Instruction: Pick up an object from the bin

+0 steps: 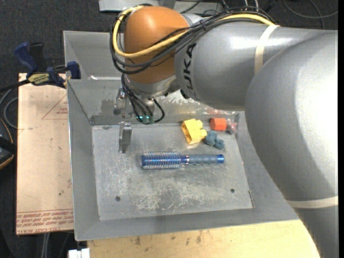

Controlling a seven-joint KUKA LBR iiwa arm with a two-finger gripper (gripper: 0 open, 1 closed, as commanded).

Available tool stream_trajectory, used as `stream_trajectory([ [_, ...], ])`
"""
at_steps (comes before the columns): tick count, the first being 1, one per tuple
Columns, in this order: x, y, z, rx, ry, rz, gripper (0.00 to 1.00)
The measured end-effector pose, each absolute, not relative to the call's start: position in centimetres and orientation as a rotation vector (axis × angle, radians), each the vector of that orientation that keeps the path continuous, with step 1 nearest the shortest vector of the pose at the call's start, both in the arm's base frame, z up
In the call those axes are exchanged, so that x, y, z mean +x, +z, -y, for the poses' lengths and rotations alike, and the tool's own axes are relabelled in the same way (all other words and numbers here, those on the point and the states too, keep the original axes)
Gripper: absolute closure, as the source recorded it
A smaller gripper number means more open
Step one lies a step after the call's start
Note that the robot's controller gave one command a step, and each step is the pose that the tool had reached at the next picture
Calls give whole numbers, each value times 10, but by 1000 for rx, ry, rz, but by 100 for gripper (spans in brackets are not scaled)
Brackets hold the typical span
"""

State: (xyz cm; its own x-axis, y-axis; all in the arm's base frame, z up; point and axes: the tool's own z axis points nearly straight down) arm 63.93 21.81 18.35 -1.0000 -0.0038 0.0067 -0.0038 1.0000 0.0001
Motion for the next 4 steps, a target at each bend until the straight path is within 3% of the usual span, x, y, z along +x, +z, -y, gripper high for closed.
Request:
stream_trajectory([
  [1, 624, 75, -167, -98, -4, 3142, 0],
  [2, 614, 89, -85, -417, 2, 3114, 0],
  [3, 579, 75, -48, -641, -14, 3091, 0],
  [4, 580, 76, -48, -646, -13, 3096, 100],
])
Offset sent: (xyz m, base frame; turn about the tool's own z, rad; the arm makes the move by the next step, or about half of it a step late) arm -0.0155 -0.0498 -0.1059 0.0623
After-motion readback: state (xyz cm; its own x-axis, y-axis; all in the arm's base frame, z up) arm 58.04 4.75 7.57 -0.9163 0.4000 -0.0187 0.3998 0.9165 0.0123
